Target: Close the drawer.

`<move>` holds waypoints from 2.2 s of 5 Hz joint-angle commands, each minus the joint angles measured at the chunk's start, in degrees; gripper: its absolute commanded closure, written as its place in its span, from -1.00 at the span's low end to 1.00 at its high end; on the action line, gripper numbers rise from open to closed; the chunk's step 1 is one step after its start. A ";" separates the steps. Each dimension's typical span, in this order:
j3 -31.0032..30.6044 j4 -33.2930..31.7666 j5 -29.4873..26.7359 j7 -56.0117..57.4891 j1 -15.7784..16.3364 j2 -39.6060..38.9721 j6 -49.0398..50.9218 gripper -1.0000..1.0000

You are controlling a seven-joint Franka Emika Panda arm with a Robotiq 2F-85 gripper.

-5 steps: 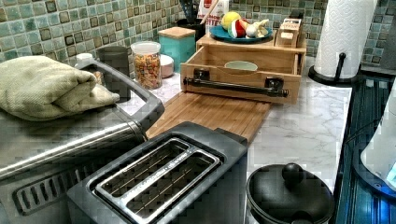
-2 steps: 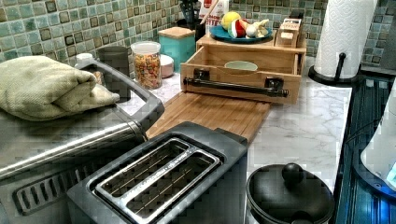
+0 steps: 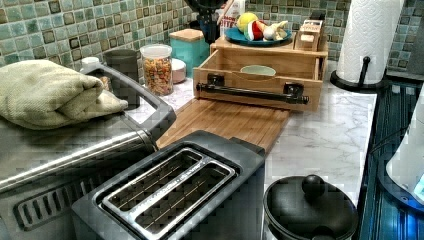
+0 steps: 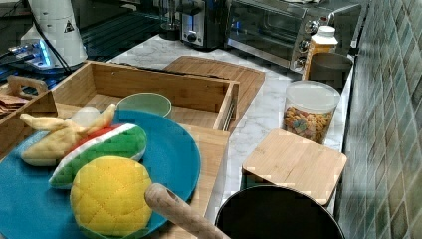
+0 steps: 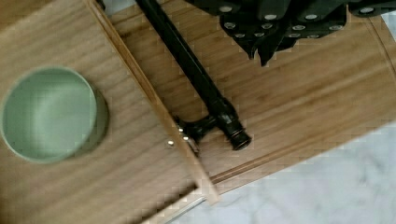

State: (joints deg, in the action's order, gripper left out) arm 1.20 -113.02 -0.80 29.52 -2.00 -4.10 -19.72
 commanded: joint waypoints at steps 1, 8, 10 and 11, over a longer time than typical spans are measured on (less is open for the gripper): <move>-2.81 -12.61 -1.85 12.42 3.40 8.59 -12.63 1.00; -3.24 -32.47 14.74 20.89 4.13 9.22 -30.34 1.00; -1.74 -33.03 15.37 23.23 3.48 6.68 -33.15 1.00; -1.16 -33.70 15.19 25.12 2.19 5.84 -35.36 1.00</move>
State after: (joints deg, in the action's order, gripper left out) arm -1.59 -147.60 13.01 51.25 2.52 1.69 -52.26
